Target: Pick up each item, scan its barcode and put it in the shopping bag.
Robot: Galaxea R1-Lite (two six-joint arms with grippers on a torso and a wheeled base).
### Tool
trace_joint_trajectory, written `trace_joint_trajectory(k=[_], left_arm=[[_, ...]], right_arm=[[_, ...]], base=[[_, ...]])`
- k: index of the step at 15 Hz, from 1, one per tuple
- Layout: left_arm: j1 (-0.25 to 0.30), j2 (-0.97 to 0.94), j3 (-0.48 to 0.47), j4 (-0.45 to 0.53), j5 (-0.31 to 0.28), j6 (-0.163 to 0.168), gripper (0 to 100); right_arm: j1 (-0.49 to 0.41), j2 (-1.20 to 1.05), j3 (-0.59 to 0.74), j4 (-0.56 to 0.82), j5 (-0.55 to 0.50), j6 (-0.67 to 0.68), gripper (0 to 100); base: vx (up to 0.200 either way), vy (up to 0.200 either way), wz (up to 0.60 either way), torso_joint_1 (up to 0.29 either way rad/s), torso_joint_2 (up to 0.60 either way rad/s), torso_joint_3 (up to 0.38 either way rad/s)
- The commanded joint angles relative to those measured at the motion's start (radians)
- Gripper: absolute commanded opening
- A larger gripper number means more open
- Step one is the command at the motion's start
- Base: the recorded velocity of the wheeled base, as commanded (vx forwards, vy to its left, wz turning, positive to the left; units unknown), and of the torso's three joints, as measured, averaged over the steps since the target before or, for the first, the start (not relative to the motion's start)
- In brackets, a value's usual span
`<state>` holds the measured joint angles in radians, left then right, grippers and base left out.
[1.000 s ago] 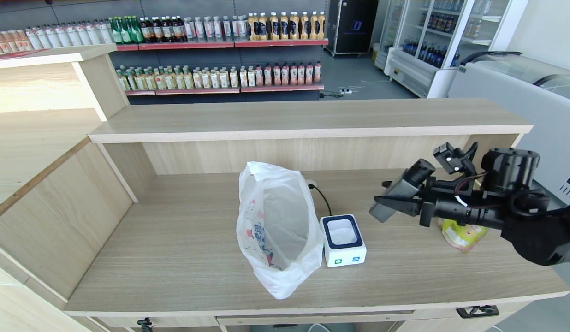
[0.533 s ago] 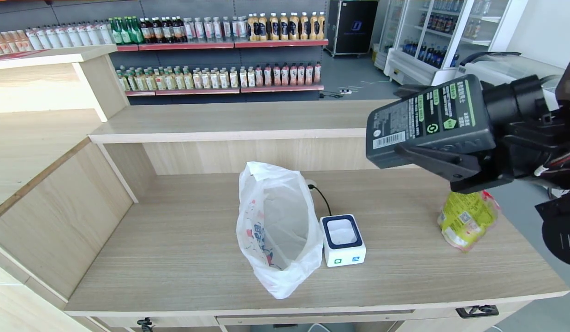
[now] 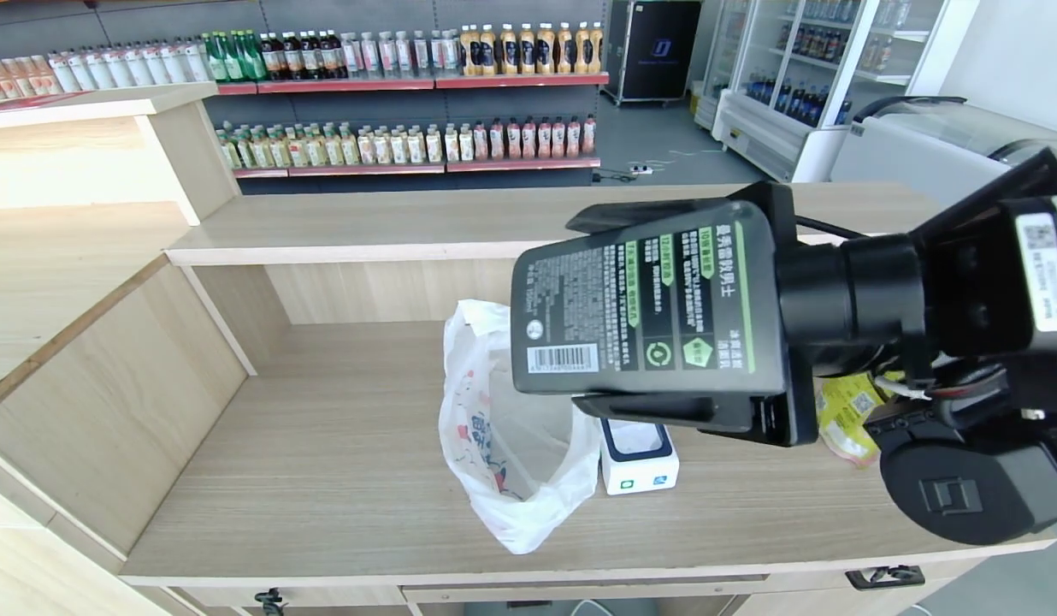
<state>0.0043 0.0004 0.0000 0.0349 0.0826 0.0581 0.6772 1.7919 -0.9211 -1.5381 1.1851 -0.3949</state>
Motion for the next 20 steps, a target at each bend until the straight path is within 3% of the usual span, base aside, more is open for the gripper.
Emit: trace_joint_trajectory(k=[1,6,11,20], left_arm=[[0.0,0.0,0.0,0.0,0.0,0.0,100],[0.0,0.0,0.0,0.0,0.0,0.0,100],[0.0,0.0,0.0,0.0,0.0,0.0,100],[0.0,0.0,0.0,0.0,0.0,0.0,100]], right_arm=[[0.048,0.06,-0.045,0.001,-0.002,-0.009,0],[0.05,0.095,-0.07,0.001,-0.002,-0.016,0],[0.104,0.159,-0.177,0.001,-0.002,-0.018,0],[0.166,0.207,-0.231,0.003,-0.004,-0.018,0]], base=[[0.0,0.0,0.0,0.0,0.0,0.0],[0.0,0.0,0.0,0.0,0.0,0.0],[0.0,0.0,0.0,0.0,0.0,0.0],[0.0,0.0,0.0,0.0,0.0,0.0]])
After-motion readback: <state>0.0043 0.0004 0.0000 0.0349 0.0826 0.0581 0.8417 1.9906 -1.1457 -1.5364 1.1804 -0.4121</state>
